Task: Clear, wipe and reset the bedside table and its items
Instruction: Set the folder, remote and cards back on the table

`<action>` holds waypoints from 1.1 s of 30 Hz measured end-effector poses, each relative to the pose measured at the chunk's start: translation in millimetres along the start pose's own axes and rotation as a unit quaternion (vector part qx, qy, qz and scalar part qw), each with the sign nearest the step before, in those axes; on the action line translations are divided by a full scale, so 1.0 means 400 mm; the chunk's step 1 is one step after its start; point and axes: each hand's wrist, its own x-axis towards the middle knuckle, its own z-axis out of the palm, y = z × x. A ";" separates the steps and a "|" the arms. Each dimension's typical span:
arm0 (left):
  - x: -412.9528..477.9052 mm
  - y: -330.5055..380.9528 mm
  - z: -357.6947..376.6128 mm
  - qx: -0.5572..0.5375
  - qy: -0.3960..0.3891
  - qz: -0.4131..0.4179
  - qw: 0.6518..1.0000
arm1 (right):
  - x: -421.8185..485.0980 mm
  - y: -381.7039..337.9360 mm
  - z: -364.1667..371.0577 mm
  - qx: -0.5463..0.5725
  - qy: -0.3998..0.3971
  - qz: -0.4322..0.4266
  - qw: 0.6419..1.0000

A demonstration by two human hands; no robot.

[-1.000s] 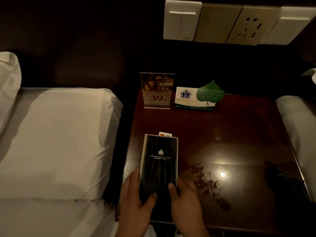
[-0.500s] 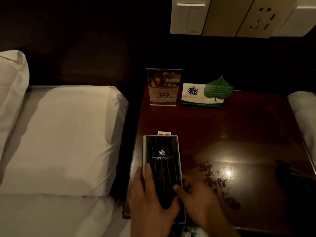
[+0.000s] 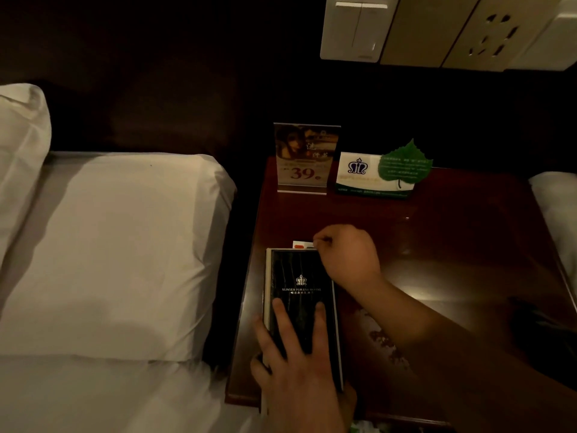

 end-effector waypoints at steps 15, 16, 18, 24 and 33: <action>-0.004 -0.012 0.004 0.028 0.002 0.007 1.000 | 0.024 -0.024 0.024 -0.022 -0.001 0.002 1.000; -0.004 -0.013 0.005 0.027 0.003 0.010 1.000 | 0.024 -0.022 0.023 -0.017 -0.007 0.002 1.000; -0.002 -0.018 0.008 0.025 0.008 0.015 1.000 | 0.025 -0.019 0.020 0.011 -0.023 -0.001 1.000; -0.016 -0.059 0.014 -0.039 0.070 0.048 0.996 | -0.062 0.034 0.001 0.168 -0.006 0.051 0.984; 0.035 -0.169 0.008 -0.428 0.099 -0.046 0.897 | -0.365 0.040 0.085 0.214 -0.024 0.103 0.971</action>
